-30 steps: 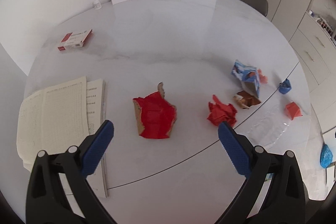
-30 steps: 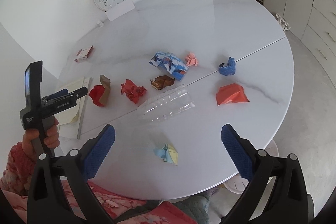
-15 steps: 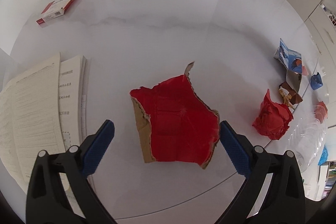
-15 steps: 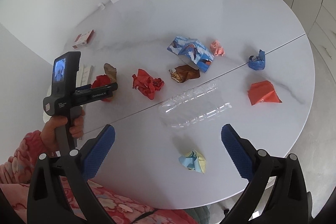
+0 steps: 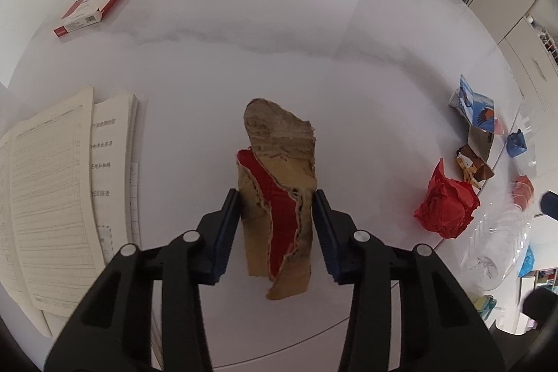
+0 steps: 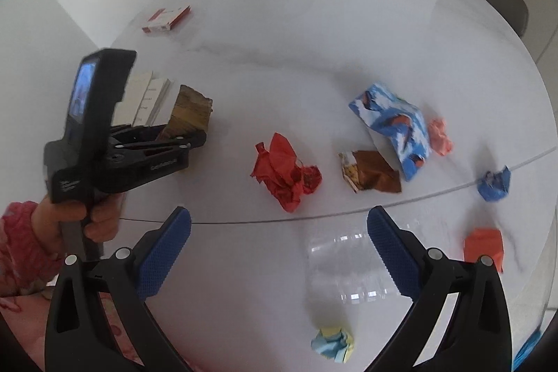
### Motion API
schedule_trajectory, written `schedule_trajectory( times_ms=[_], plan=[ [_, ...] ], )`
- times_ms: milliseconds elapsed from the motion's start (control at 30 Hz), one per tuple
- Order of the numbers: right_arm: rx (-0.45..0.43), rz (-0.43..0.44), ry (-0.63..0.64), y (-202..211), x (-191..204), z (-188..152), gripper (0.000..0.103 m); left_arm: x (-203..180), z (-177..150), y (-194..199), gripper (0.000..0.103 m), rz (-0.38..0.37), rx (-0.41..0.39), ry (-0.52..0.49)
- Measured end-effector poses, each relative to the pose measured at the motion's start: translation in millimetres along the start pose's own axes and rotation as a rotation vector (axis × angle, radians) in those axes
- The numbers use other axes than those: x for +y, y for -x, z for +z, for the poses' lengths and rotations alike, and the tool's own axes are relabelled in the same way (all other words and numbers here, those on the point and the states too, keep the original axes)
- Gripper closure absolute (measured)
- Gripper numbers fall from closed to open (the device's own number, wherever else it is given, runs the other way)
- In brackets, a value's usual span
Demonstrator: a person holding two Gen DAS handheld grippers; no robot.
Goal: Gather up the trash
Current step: 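Grasp the red-and-brown cardboard scrap with the left tool while the right tool grasps red paper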
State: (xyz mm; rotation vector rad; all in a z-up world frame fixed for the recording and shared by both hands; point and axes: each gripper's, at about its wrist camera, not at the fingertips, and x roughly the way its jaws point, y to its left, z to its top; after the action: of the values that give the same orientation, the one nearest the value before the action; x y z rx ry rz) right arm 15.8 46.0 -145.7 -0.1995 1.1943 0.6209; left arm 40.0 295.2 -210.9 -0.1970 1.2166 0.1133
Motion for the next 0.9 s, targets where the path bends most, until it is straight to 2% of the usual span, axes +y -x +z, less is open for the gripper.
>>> schedule_trajectory(
  times_ms=[133,233,267,333,367,400,467,667,767,900],
  plan=[
    [0.082,-0.022,0.101,-48,10,23,0.014,10,-1,16,0.061,-0.001,-0.025,0.022],
    [0.14,-0.057,0.153,-75,15,31,0.028,13,-7,35,0.061,0.017,-0.049,0.021],
    [0.162,-0.066,0.165,-82,16,32,0.038,12,-9,41,0.061,0.023,-0.055,0.023],
    [0.181,-0.098,0.191,-89,18,32,0.047,14,-10,51,0.061,0.026,-0.066,0.03],
    [0.176,-0.111,0.199,-89,18,32,0.058,17,-8,54,0.061,0.027,-0.072,0.032],
    [0.173,-0.105,0.199,-86,18,34,0.068,17,-7,58,0.061,0.029,-0.078,0.032],
    [0.164,-0.052,0.165,-79,13,36,0.075,15,-6,68,0.061,0.029,-0.095,0.031],
    [0.038,0.053,0.049,-22,-13,27,0.075,-14,-8,106,0.061,-0.002,-0.161,-0.007],
    [-0.045,0.108,-0.038,25,-40,7,0.075,-36,-10,123,0.061,-0.029,-0.195,-0.048],
    [-0.138,0.107,-0.129,89,-76,-33,0.075,-74,-20,141,0.061,-0.081,-0.218,-0.105]
  ],
)
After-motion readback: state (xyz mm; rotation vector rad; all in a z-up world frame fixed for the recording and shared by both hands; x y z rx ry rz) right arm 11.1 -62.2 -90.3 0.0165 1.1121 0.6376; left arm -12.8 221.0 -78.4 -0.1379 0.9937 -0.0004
